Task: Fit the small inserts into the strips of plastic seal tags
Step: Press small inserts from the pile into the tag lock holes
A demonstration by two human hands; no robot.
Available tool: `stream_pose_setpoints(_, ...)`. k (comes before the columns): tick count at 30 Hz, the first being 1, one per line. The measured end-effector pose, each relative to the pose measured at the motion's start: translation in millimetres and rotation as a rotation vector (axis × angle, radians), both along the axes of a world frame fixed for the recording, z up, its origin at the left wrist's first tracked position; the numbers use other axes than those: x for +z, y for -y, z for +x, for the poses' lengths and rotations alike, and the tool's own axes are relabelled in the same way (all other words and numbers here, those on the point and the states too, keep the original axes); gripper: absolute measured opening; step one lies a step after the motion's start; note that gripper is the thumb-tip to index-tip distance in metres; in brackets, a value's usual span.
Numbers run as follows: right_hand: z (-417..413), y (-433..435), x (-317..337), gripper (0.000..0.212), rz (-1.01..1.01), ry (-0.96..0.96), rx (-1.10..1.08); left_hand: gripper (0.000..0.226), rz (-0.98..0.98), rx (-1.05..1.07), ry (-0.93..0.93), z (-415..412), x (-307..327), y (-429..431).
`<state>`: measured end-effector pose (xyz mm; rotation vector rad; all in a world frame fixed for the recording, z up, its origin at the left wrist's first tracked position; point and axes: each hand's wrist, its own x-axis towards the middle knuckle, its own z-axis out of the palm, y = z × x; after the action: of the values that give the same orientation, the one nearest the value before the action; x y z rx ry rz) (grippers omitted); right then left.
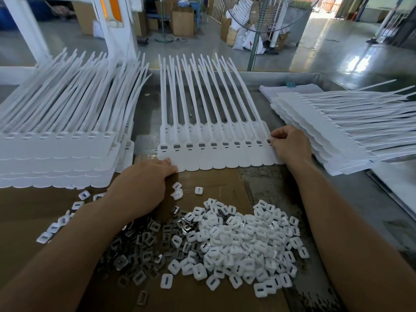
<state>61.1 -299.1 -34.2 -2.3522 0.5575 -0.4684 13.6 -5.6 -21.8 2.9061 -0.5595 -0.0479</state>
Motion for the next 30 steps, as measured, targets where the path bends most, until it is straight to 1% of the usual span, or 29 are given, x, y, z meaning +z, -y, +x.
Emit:
stream_pose_setpoints(8,-8,1,3,0.021,0.094,0.021,0.031,0.051,-0.003,-0.001,-0.011,-2,0,-2)
stream_pose_setpoints(12,-13,-2,6,0.025,0.023,0.029,0.057,0.051,-0.041,0.002,-0.012,-2,0,-2)
stream_pose_setpoints(16,-19,-3,8,0.03,-0.082,-0.084,0.129,0.051,-0.062,-0.01,-0.004,-2,-1,-1)
stream_pose_setpoints(18,-21,-4,9,0.03,-0.119,-0.106,0.135,0.052,-0.081,-0.01,0.004,-2,-2,-1)
stream_pose_setpoints(23,-21,-1,11,0.03,-0.125,-0.133,0.131,0.056,-0.086,-0.05,-0.004,-4,-5,-1)
stream_pose_setpoints(26,-20,-6,14,0.032,-0.217,-0.098,0.144,0.058,-0.076,-0.05,-0.01,-4,-4,-1)
stream_pose_setpoints(28,-22,-15,20,0.03,-0.199,-0.072,0.233,0.057,-0.074,-0.046,-0.008,-3,-3,1)
stream_pose_setpoints(30,-27,-29,31,0.018,-0.102,-0.105,0.437,0.057,-0.073,-0.04,-0.012,-3,-2,2)
